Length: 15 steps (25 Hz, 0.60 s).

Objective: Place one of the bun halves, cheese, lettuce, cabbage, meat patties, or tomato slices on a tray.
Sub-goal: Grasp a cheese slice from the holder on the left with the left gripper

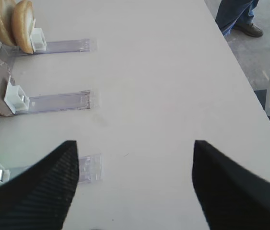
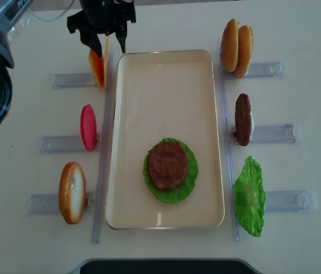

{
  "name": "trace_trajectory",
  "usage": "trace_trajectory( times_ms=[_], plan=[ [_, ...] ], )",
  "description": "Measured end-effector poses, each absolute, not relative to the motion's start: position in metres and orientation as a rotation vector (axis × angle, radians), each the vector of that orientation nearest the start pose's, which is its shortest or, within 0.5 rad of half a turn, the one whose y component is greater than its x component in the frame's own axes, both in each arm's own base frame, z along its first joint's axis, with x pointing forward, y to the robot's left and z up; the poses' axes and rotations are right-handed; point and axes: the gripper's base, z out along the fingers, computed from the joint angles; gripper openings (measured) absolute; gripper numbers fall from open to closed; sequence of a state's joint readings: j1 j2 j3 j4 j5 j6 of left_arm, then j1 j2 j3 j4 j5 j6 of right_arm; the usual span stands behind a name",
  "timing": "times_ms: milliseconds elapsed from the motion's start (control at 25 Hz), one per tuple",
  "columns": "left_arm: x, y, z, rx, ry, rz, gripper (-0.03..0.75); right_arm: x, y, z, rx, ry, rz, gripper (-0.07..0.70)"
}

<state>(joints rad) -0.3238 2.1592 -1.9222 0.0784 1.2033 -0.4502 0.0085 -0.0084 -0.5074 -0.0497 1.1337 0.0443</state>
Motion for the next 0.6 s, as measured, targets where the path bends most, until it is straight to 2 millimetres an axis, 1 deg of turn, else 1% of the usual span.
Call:
trace_trajectory(
  times_ms=[120,400,600],
  plan=[
    [0.439,-0.139,0.232,-0.149,2.897,-0.001,0.503,-0.010,-0.004,0.273,0.043,2.100,-0.028,0.476],
    [0.443,-0.125,0.232,-0.195,2.890,0.010,0.503,-0.010,-0.004,0.273,0.043,2.100,-0.028,0.475],
    [0.444,-0.124,0.232,-0.199,2.889,0.009,0.503,-0.010,-0.004,0.273,0.043,2.100,-0.028,0.474]
  ],
)
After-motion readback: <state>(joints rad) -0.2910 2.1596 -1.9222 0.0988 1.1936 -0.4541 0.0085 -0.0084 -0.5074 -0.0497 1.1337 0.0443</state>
